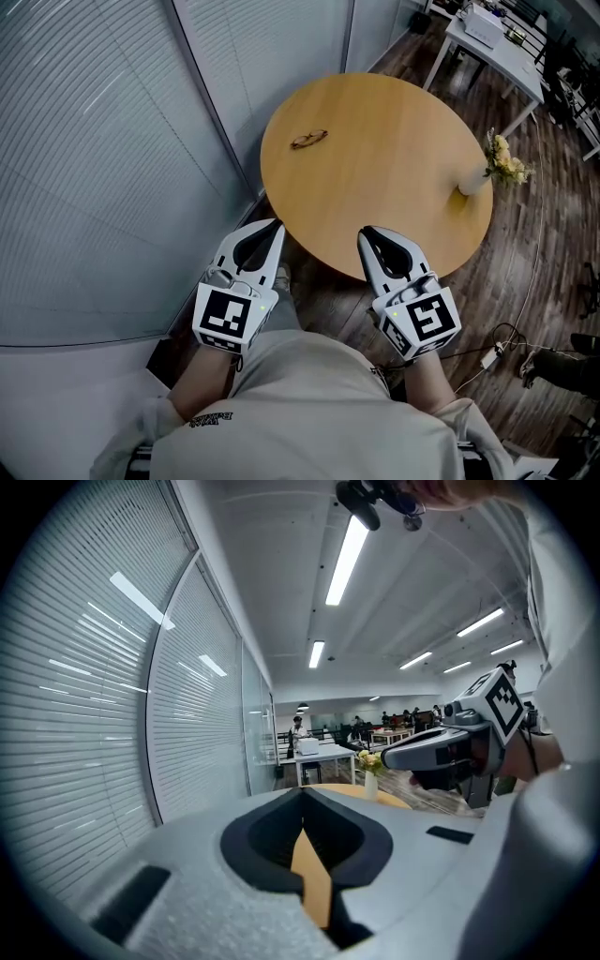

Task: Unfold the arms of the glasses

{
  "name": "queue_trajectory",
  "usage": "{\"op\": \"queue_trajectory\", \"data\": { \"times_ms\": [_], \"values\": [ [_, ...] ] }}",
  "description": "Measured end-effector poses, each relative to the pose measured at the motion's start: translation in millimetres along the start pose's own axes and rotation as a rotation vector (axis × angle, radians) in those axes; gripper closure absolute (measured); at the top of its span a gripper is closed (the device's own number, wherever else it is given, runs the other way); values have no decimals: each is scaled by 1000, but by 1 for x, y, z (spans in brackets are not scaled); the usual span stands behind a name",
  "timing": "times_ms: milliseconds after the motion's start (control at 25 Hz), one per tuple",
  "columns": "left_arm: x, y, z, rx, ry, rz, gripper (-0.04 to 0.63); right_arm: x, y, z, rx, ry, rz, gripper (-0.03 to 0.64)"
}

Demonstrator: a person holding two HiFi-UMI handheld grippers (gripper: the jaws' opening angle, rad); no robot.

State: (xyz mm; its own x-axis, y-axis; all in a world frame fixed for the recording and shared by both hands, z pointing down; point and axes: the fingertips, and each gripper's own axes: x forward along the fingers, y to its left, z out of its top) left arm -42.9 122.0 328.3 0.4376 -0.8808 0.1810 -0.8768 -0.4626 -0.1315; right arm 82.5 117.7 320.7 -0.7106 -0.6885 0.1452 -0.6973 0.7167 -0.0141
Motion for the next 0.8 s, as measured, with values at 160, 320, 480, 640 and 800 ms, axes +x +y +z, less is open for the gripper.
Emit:
{"op": "queue_trajectory", "data": {
  "times_ms": [160, 320, 480, 640, 800],
  "values": [
    [22, 26, 1, -4, 10, -16, 574, 30, -13, 8, 8, 6, -14, 575],
    [40, 48, -4, -11, 15, -37, 574, 59, -22, 7, 10, 21, -28, 575],
    [62, 76, -12, -17, 25, -65, 574, 94, -30, 7, 15, 37, -50, 575],
    [79, 102, -14, -22, 27, -100, 574, 126, -35, 13, 9, 52, -72, 575],
    [99, 127, -19, -29, 25, -133, 574, 157, -43, 17, 8, 62, -101, 575]
  ]
}}
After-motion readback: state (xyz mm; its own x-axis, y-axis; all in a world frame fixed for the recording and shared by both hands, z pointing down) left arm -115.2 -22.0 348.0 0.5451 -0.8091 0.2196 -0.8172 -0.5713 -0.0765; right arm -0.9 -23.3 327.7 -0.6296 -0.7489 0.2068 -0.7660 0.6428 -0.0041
